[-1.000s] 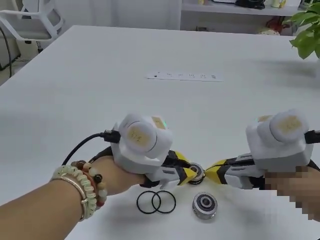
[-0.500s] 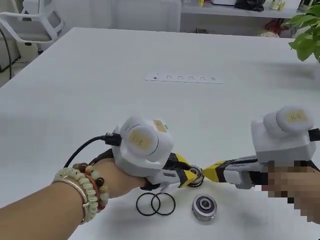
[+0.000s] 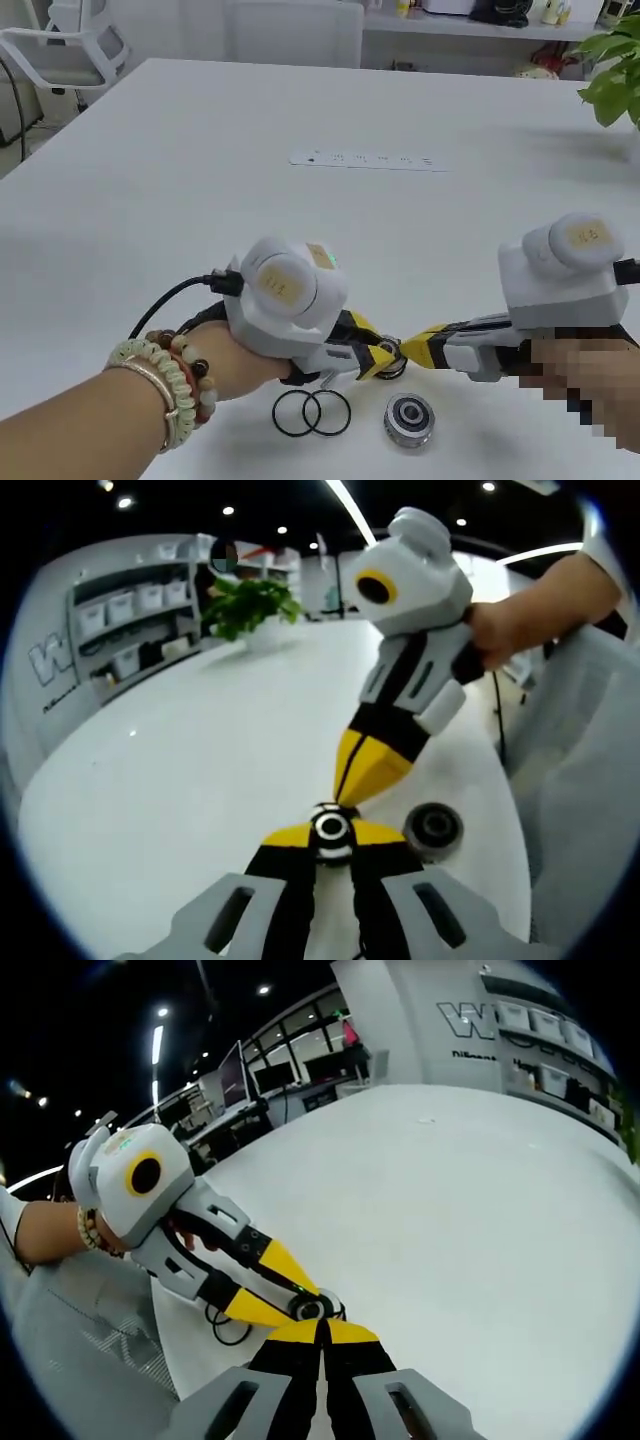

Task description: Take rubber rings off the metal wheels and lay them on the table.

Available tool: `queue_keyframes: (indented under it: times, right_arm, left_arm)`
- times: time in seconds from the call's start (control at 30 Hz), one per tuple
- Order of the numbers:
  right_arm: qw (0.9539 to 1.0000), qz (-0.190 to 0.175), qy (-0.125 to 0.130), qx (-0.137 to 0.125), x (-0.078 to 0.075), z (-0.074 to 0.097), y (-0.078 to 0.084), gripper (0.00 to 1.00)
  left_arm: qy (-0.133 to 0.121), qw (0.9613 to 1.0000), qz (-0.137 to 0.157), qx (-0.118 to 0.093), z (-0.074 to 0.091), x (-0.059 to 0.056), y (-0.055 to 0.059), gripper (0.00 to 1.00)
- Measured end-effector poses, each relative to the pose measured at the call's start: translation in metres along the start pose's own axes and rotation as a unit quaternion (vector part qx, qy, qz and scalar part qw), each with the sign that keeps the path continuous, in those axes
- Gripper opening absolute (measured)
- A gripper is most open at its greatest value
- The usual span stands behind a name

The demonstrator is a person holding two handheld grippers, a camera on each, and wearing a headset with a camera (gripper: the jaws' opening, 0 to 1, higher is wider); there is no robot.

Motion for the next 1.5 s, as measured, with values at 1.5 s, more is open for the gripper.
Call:
queue_keyframes:
  times: [1.5]
  right_arm:
    - [0.999, -0.026, -0.012, -0.033, 0.0, 0.007, -0.009, 0.0]
  left_arm:
    - [0.009, 0.9994, 0.03, 0.015, 0.013, -0.006, -0.007, 0.23]
Point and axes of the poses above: the centre of the closed fingertips' face, and the gripper's own axes: z roughly backward along the fingers, x roughly to its left, y roughly out of its underside, the point moved 8 cm from there along z, roughly backward along the fingers, and after that the axes turned 12 degrees about z, right-handed, at the moved point
